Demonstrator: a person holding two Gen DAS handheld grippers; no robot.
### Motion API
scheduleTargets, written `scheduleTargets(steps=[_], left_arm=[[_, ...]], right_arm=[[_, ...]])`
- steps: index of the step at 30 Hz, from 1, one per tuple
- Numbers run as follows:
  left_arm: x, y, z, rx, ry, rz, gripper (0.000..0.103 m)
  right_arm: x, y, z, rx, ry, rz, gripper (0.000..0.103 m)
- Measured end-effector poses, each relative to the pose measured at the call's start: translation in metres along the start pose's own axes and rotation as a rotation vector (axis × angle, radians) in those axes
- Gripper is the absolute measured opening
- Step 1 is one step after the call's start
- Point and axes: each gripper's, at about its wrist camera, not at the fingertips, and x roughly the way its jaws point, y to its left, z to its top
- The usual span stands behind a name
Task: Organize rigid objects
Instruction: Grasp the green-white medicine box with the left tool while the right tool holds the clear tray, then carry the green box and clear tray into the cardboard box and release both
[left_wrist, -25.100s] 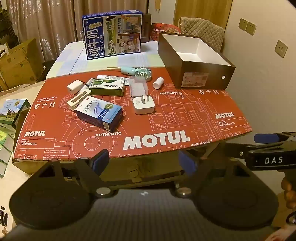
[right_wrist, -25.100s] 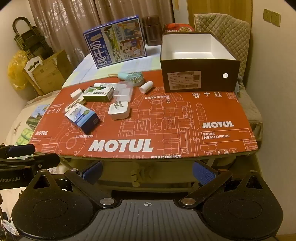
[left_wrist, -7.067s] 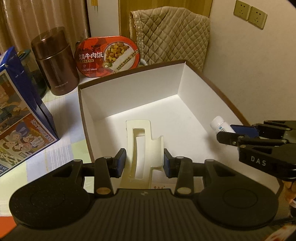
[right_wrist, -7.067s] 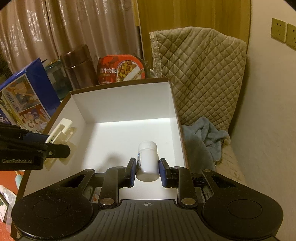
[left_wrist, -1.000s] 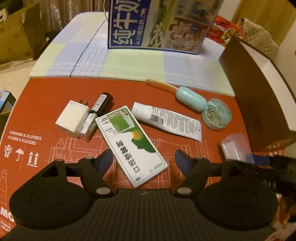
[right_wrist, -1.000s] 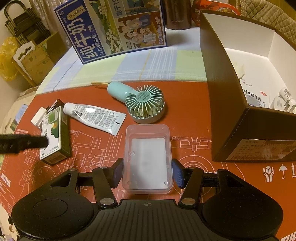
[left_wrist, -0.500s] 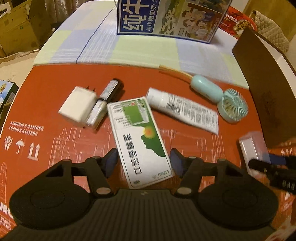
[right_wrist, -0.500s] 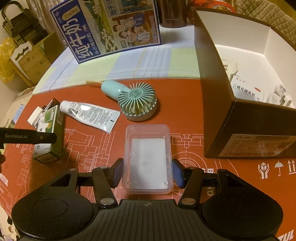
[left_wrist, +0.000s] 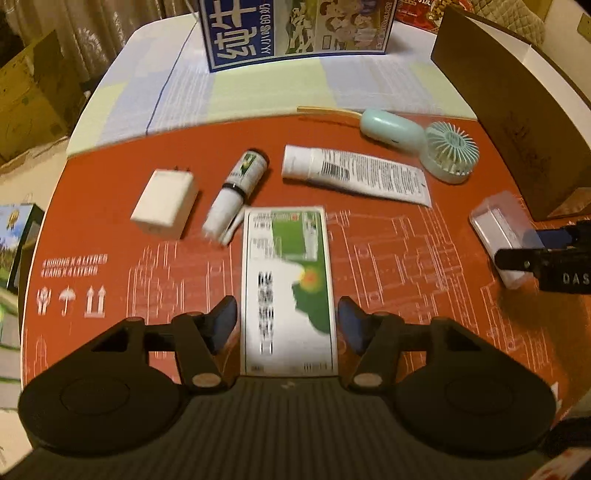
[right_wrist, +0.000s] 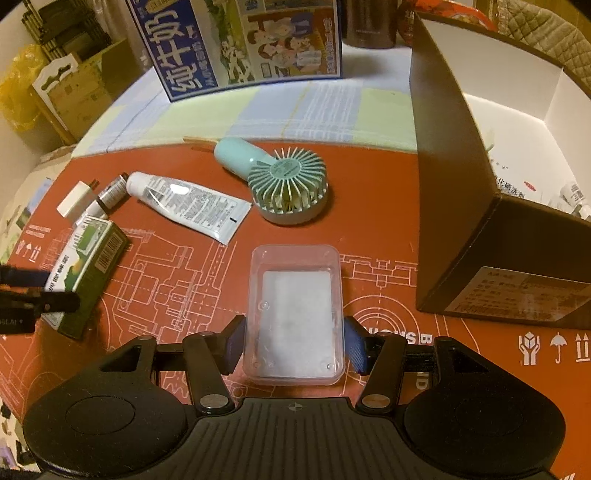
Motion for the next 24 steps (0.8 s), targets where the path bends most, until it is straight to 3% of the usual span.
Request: scheduleTargets(steps=[3, 12, 14, 16, 24], left_arm=[[0.008, -0.003, 0.008, 0.027, -0.01, 0.025, 0.057], [0.018, -0.012, 0.012, 0.058, -0.007, 0.061, 0.052], [0.018, -0.013, 0.012, 0.059, -0.009, 0.066, 0.052], [0.018, -0.014, 0.011, 0.058, -0.009, 0.068, 0.052], [0.007, -0.019, 0.008, 0.048, -0.021, 0.056, 0.052]], right_arm=[[0.003, -0.001, 0.003, 0.004, -0.002, 0.001, 0.062], [0.007, 0.0, 0.011, -0.01, -0.027, -0.025, 0.064], [0.009, 0.001, 0.011, -0.025, -0.022, -0.034, 0.063], [0.008, 0.001, 0.01, -0.03, -0.024, -0.024, 0.053], [-0.004, 0.004, 0.009, -0.052, -0.042, -0.006, 0.052]])
